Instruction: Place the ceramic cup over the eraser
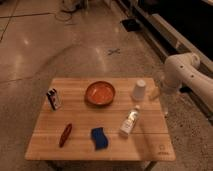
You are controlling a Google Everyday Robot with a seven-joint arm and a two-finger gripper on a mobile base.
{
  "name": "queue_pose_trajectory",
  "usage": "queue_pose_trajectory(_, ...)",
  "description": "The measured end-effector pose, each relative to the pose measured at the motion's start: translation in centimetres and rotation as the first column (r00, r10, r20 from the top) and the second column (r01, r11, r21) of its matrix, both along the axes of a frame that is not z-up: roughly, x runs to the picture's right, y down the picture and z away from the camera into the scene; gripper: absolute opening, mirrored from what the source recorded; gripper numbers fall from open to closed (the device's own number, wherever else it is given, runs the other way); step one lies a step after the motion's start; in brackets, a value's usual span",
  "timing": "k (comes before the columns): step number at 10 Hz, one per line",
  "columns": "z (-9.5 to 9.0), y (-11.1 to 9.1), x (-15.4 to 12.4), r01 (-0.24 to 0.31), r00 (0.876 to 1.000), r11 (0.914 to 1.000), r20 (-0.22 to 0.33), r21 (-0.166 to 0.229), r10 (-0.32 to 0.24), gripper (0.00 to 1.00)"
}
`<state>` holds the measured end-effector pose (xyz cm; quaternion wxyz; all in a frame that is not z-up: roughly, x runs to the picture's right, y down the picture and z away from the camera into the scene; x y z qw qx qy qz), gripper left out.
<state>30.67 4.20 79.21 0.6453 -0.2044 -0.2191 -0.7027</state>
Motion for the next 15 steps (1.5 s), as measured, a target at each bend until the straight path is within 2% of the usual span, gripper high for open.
queue_pose_trajectory(2, 1.5, -0.9, -1.1, 0.021, 1.0, 0.9998, 0.01, 0.005, -0.021, 0.8)
queue_pose_trajectory(5, 4.0, -2.7, -2.9, 0.043, 0.999, 0.9986, 0.03, 0.032, -0.044, 0.8)
queue_pose_trajectory(10, 7.1, -4.8, -5.5, 0.007, 0.995, 0.9979, 0.098, 0.065, -0.013, 0.8)
queue_pose_trajectory(15, 9.7, -6.2, -6.2, 0.008, 0.992, 0.996, 0.123, 0.089, -0.019, 0.8)
